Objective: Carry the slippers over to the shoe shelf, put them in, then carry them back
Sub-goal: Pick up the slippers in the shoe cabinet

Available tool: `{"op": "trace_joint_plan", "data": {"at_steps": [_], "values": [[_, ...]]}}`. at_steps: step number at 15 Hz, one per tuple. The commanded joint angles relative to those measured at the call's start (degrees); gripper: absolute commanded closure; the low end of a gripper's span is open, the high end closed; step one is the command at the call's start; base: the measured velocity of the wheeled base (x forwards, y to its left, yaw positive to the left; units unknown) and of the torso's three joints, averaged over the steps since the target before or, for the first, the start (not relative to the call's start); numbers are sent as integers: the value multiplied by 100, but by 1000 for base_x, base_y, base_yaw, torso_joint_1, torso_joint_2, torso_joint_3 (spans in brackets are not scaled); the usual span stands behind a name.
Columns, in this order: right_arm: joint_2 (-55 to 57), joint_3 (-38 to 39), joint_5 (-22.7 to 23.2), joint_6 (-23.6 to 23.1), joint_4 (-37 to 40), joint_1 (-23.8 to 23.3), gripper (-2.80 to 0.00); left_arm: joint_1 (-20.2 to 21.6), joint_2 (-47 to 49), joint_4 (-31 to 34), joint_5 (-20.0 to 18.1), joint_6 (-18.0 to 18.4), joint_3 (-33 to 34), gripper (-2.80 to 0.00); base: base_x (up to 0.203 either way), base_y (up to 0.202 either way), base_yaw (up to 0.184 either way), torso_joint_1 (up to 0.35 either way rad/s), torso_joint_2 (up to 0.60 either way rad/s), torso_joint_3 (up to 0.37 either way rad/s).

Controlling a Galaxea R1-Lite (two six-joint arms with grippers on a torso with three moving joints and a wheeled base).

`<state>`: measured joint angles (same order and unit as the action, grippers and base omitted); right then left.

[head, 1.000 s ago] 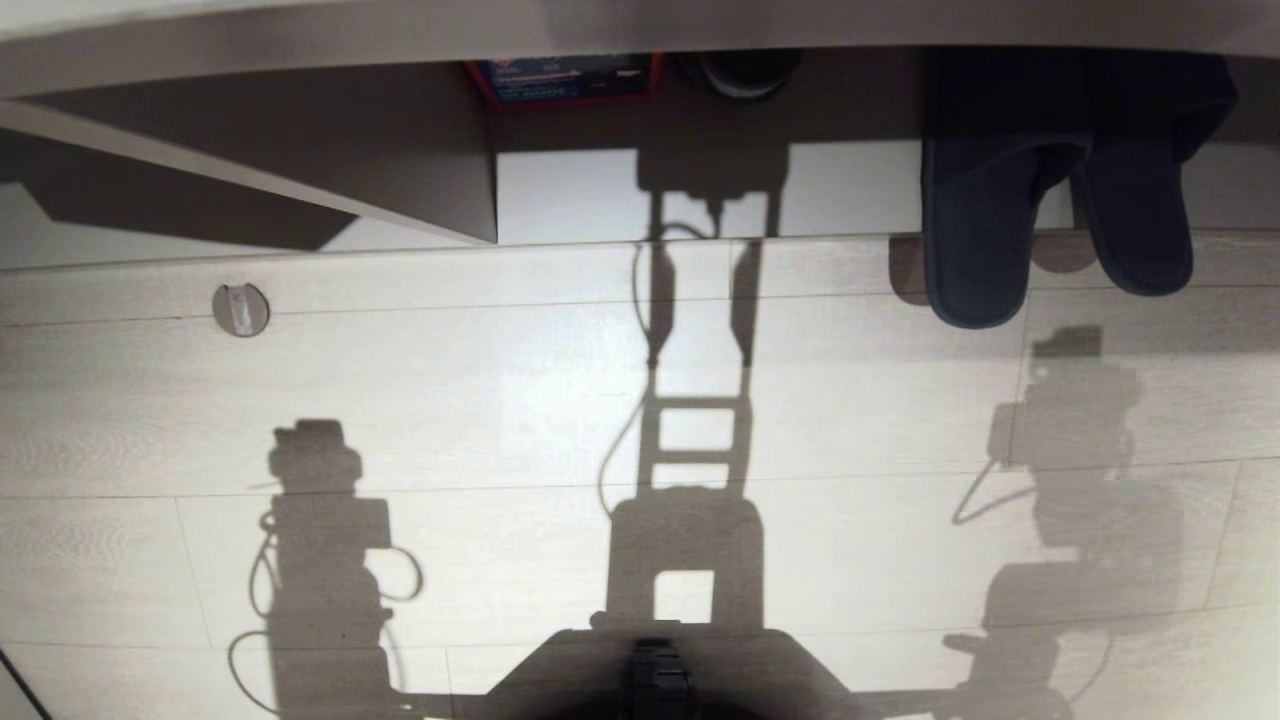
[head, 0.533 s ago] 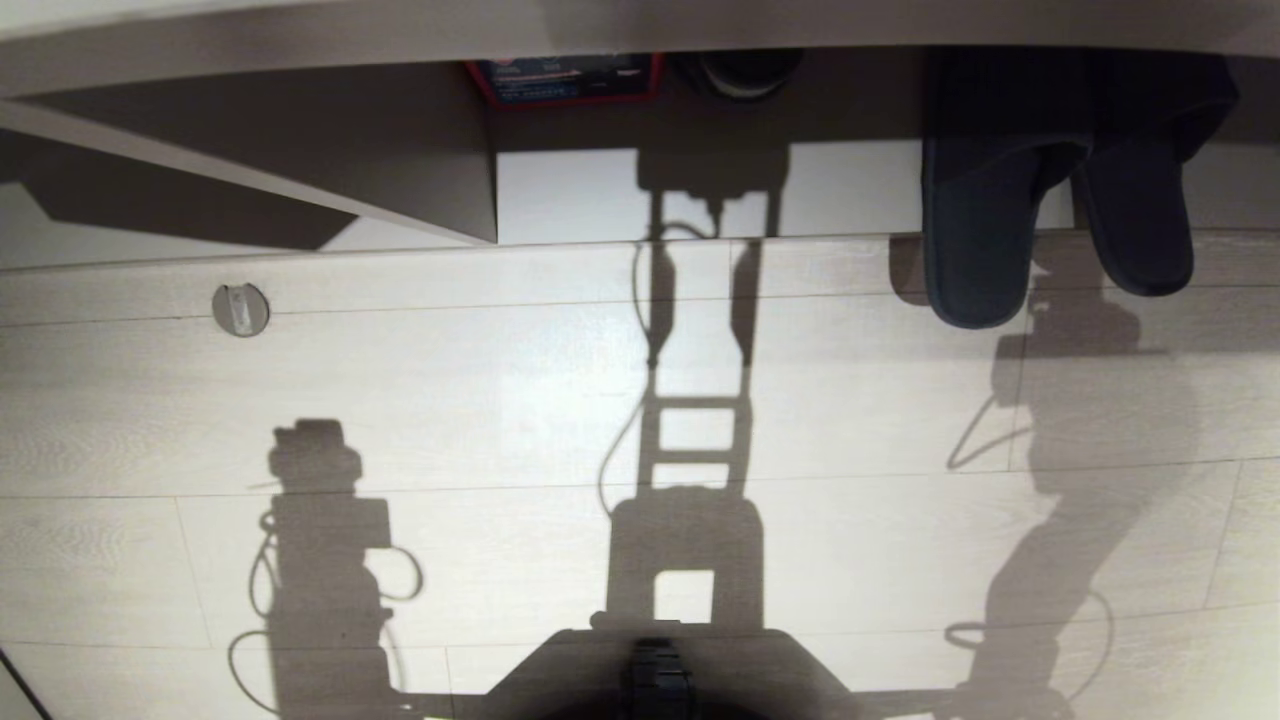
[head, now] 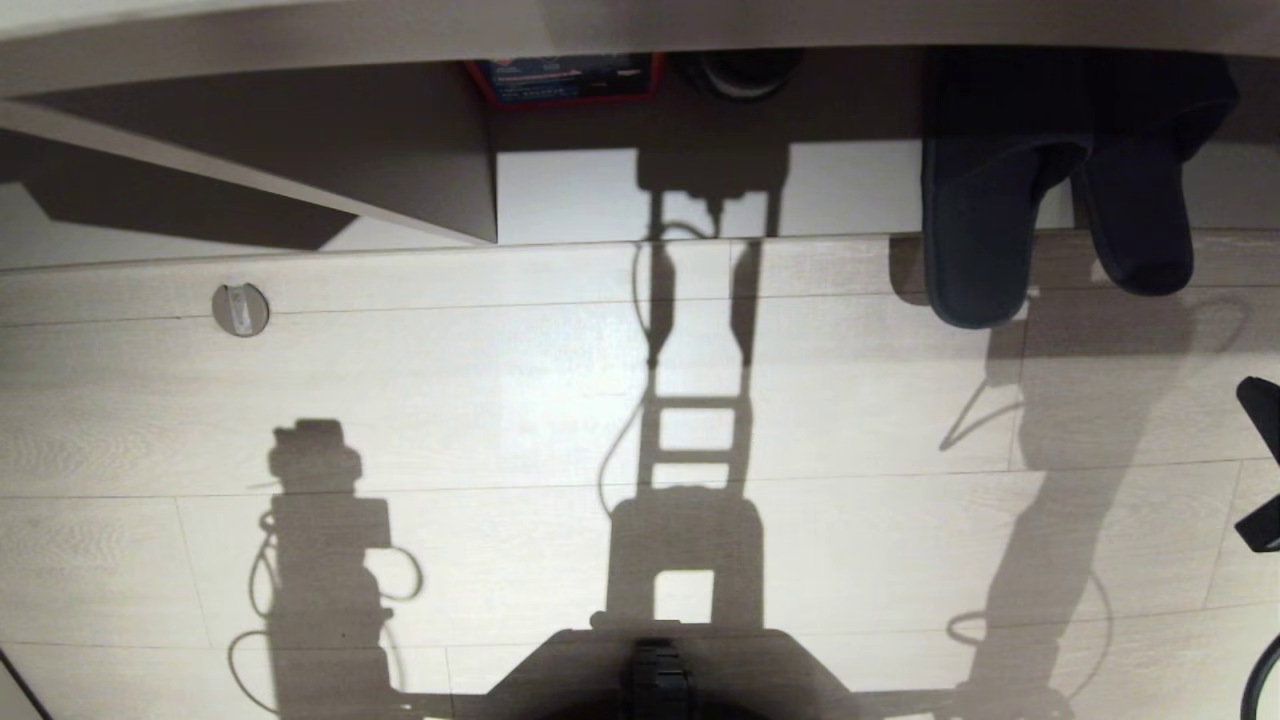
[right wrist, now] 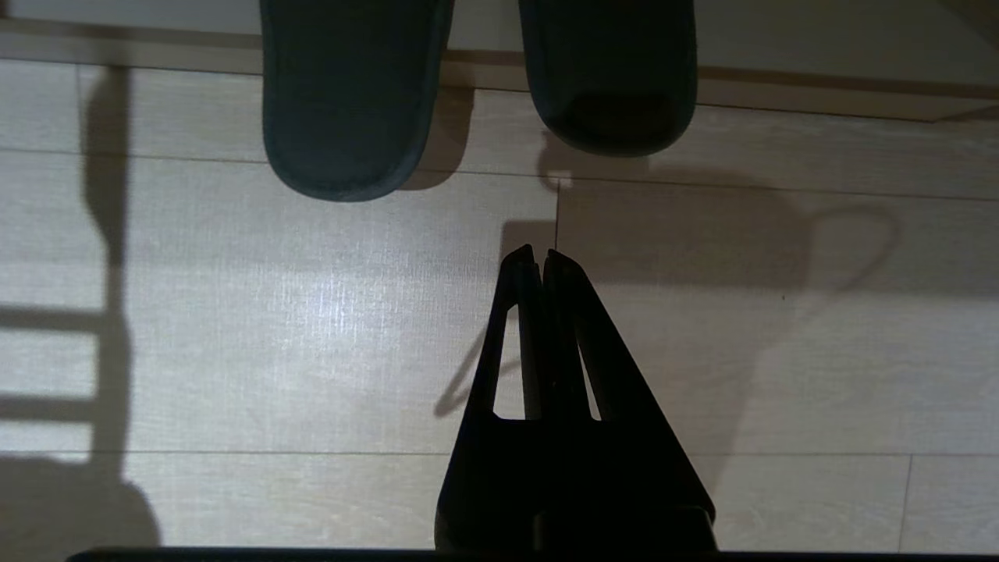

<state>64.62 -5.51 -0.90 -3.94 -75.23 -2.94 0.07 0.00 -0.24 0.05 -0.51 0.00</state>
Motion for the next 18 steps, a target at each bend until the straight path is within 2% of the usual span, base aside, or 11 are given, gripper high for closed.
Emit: {"op": "trace_joint_plan", "data": {"at_steps": [1,5,6,18], "values": [[629,-148,2,-28,-175,-44,0,1,0,-2,4,-2,0,0,0,0,0,0,0,0],[1056,-531,10,-121,-427,-217,0,1,0,-2,4,-2,0,0,0,0,0,0,0,0],[1088,-566,11,-125,-475,-225,-280,1,0,-2,4,-2,0,0,0,0,0,0,0,0],[1747,-1242,37,-151,-589,-216,-280,1,0,-2,4,-2,0,0,0,0,0,0,0,0]]}}
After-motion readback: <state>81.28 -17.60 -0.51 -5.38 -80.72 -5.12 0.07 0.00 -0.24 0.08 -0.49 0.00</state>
